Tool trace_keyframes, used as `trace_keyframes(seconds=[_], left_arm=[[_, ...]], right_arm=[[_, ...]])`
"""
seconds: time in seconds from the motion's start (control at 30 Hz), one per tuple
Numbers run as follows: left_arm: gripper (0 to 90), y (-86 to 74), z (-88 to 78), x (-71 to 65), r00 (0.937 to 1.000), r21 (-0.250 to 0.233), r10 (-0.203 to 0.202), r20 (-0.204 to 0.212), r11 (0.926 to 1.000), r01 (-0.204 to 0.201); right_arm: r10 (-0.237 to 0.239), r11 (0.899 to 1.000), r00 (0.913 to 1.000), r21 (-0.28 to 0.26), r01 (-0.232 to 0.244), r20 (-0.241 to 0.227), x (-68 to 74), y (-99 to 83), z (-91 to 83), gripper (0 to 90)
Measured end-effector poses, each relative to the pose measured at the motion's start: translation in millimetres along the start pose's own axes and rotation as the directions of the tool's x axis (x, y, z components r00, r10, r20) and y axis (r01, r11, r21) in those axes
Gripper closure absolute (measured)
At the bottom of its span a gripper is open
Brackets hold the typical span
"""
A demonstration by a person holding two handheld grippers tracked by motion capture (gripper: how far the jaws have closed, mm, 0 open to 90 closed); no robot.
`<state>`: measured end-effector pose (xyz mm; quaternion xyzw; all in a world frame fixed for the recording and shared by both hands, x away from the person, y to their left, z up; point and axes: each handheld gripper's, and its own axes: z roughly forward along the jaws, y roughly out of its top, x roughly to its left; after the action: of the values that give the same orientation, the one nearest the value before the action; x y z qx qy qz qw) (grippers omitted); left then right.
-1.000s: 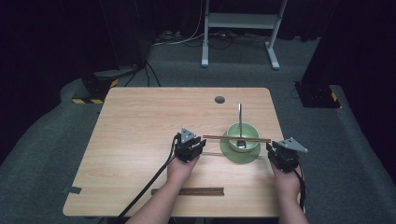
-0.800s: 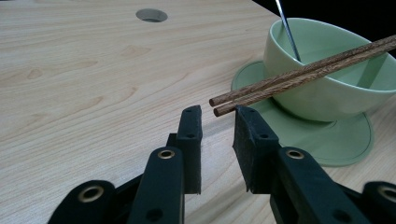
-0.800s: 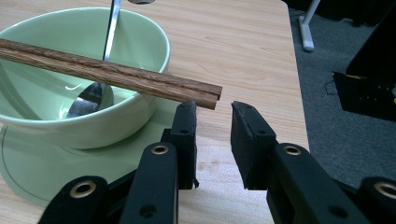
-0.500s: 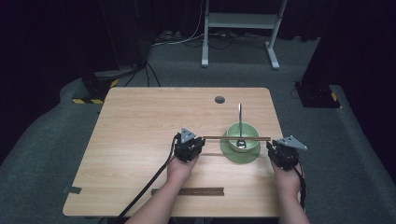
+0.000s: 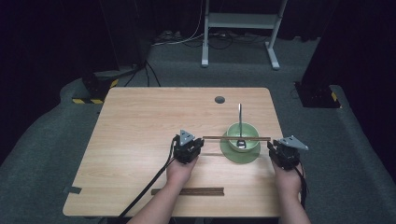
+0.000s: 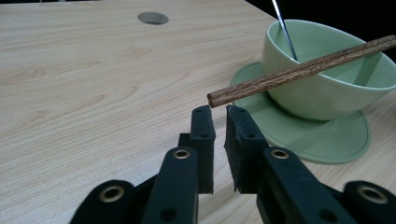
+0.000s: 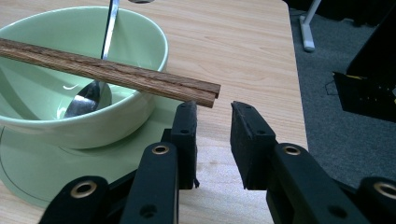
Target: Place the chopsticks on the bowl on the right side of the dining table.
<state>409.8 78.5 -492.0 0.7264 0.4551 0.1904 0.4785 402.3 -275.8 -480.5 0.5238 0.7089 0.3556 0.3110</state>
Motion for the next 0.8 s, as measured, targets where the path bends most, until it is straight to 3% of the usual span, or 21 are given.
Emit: trace_keyframes(seconds=[0.8], left_arm=[[83.8, 0.8, 3.6, 0.7, 1.0, 0.009, 0.0, -0.002, 1.0, 0.0]], right_arm=[[0.005, 1.0, 1.0, -0.001, -0.005, -0.005, -2.5, -0.7, -0.8, 74.3]])
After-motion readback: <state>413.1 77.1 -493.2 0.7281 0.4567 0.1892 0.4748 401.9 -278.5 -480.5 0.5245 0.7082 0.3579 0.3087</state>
